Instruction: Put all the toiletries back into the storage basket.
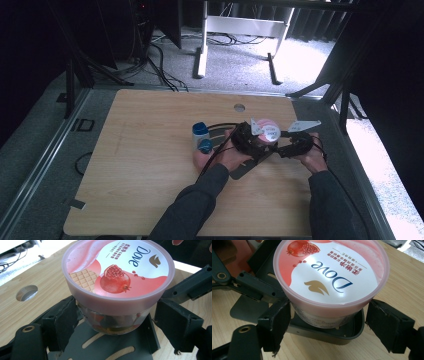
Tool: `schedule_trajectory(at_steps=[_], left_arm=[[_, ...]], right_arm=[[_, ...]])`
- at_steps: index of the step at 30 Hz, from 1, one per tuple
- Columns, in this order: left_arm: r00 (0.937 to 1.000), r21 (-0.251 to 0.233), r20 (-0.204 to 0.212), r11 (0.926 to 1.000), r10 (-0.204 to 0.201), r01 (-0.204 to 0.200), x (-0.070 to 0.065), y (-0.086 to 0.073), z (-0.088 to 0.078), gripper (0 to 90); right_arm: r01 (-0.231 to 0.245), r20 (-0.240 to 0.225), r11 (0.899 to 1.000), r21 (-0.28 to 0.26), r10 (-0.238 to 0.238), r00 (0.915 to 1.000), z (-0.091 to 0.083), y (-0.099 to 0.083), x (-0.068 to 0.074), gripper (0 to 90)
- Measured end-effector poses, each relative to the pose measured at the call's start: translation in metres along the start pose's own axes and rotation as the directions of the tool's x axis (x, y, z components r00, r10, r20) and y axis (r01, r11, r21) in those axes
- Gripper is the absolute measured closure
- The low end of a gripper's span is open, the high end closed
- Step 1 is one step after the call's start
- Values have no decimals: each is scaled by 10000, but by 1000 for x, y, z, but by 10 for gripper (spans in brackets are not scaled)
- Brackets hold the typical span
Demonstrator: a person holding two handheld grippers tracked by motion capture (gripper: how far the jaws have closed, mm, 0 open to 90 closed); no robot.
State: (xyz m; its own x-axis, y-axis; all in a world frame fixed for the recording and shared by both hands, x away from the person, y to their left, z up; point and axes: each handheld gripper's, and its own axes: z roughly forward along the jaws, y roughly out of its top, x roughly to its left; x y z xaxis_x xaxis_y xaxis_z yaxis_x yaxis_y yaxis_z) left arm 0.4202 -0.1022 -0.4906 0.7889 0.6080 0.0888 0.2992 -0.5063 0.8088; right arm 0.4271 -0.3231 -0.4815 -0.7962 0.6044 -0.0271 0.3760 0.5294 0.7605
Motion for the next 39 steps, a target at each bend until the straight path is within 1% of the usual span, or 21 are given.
schedule_trajectory(at_steps=[3,6,8,9,10,11,12,13,14,15,16,17,18,22,23,25,29,31,33,35,39], left_arm=[[9999,-150,63,9998,-151,152,3,0,3,192],[9997,-368,96,9991,-219,223,4,1,4,206],[9997,-405,-26,9989,-244,242,4,2,5,254],[9997,-343,-112,9992,-228,224,5,1,7,294],[9993,-206,-184,9992,-334,331,6,0,9,337],[9990,-47,-154,9991,-412,411,6,-3,12,356],[9984,235,-289,9985,-483,490,6,-5,16,384],[9973,418,-326,9968,-664,677,6,-7,18,364],[9957,770,-303,9930,-873,895,7,-9,21,367],[9951,892,-358,9915,-922,951,6,-11,24,364],[9957,876,-377,9923,-841,872,5,-12,24,366],[9957,902,-364,9920,-854,884,6,-13,24,377],[9957,893,-363,9921,-850,880,5,-13,24,398],[9955,863,-454,9925,-827,864,4,-10,23,389],[9953,885,-460,9921,-852,890,4,-10,23,390],[9951,943,-428,9912,-892,929,5,-10,24,384],[9944,1059,-338,9890,-1003,1034,5,-13,27,376],[9935,1059,-310,9880,-1098,1125,6,-14,29,377],[9935,1079,-312,9878,-1091,1119,7,-14,29,378],[9940,1008,-358,9892,-1031,1063,6,-14,28,382],[9939,981,-308,9893,-1058,1083,7,-13,28,382]], right_arm=[[-40,12,10000,12,40,10000,2,-2,-3,245],[-11,103,9994,334,7,9999,8,-6,-4,245],[-78,161,9989,462,70,9998,12,-10,-5,248],[-119,133,9987,496,112,9998,15,-13,-6,249],[-194,89,9984,532,189,9998,17,-16,-7,268],[-235,143,9981,564,227,9996,20,-19,-8,301],[-172,128,9976,668,163,9998,23,-21,-7,301],[-116,231,9973,731,100,9997,25,-24,-6,321],[-106,182,9980,627,94,9998,25,-25,-6,318],[-52,280,9983,586,35,9996,25,-25,-5,316],[-80,263,9986,515,66,9996,23,-25,-5,323],[-47,239,9988,492,36,9997,21,-25,-5,329],[33,339,9986,525,-51,9994,19,-24,-5,330],[176,353,9989,441,-191,9992,10,-21,-6,336],[177,459,9990,419,-196,9988,8,-21,-7,335],[28,621,9993,379,-51,9981,5,-22,-11,329],[-463,863,9974,559,414,9954,6,-27,-20,284],[-745,731,9954,602,700,9949,10,-30,-24,253],[-946,580,9930,711,905,9942,13,-32,-26,233],[-1022,581,9916,796,977,9935,17,-33,-28,216],[-1223,212,9898,733,1210,9924,22,-31,-32,187]])
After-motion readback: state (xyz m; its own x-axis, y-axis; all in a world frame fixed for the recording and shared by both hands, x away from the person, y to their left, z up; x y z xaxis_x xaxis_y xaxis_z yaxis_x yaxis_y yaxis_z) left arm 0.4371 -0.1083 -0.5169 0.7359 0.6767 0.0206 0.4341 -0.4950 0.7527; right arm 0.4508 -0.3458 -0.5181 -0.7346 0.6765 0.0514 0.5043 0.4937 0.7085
